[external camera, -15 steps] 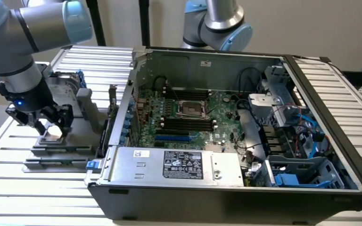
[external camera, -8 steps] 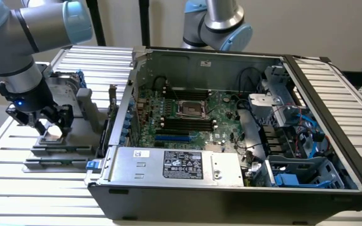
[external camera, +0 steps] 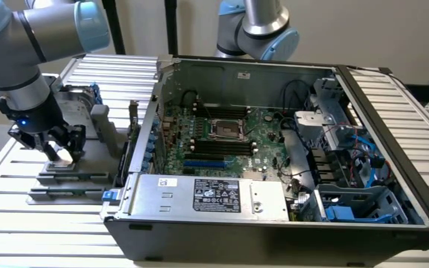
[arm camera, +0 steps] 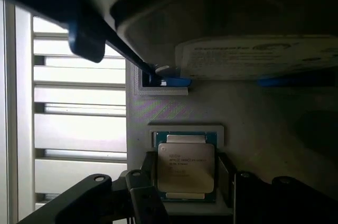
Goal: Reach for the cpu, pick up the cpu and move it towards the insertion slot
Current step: 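Pick up the cpu and move it towards the insertion slot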
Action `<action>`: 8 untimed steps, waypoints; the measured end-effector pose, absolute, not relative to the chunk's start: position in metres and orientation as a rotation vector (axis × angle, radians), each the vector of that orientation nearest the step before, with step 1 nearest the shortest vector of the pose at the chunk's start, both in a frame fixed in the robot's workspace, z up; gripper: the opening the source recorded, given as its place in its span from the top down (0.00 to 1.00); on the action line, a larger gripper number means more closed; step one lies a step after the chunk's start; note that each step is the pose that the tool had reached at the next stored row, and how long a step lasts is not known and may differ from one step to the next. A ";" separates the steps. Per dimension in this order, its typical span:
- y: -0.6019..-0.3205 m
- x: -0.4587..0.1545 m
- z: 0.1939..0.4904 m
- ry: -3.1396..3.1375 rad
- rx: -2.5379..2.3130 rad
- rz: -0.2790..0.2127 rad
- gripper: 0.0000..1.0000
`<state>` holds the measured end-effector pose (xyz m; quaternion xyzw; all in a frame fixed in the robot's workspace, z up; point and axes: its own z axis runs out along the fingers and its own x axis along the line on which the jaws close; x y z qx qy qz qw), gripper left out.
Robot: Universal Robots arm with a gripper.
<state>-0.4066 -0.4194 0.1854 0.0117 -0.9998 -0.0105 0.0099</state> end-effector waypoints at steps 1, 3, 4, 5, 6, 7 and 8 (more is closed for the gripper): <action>-0.419 -0.407 0.185 -3.121 0.037 -0.033 0.45; -0.419 -0.407 0.185 -3.121 0.037 -0.033 0.45; -0.419 -0.407 0.186 -3.122 0.037 -0.033 0.45; -0.419 -0.407 0.187 -3.121 0.037 -0.033 0.45; -0.419 -0.407 0.188 -3.121 0.037 -0.033 0.45; -0.419 -0.407 0.189 -3.121 0.037 -0.033 0.45; -0.419 -0.407 0.191 -3.120 0.037 -0.033 0.45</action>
